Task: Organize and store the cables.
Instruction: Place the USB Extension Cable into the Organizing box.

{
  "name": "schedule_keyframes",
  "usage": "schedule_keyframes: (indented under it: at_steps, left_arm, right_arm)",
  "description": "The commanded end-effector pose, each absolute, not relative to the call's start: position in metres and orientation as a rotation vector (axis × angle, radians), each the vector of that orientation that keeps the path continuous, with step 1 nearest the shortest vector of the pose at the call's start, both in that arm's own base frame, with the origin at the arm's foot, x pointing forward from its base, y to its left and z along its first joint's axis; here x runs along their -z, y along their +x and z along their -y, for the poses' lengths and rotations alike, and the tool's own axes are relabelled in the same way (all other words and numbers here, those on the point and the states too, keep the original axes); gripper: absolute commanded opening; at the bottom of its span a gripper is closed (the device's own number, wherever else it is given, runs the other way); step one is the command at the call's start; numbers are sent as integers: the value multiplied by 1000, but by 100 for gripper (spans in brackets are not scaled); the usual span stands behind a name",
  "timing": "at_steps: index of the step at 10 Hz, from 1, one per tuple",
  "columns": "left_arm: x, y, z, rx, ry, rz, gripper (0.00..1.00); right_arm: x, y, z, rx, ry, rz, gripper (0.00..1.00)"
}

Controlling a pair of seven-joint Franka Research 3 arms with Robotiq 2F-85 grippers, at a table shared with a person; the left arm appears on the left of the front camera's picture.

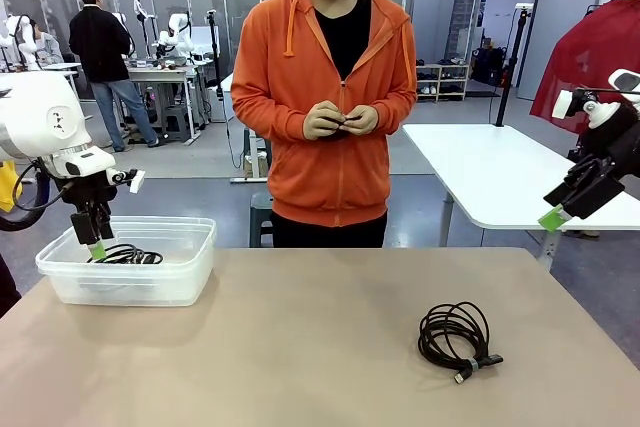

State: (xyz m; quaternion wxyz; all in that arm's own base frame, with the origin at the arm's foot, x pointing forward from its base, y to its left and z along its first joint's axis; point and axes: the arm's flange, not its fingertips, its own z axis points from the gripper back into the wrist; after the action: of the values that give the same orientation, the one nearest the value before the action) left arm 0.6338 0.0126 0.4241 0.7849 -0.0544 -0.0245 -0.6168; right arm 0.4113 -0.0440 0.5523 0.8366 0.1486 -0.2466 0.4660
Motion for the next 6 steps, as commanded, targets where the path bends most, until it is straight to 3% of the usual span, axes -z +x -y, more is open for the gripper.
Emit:
schedule_keyframes:
  at_steps: [1, 5, 6]
  left_arm:
    - [-425, 637, -14, 1335, -114, 57, 100]
    - [-424, 634, -13, 1330, -117, 53, 100]
    - [-453, 630, -12, 1359, -83, 40, 100]
  right_arm:
    - [-553, 411, 44, -988, 319, 525, 100]
    - [-553, 411, 44, -988, 319, 525, 100]
    - [-553, 411, 44, -988, 319, 525, 100]
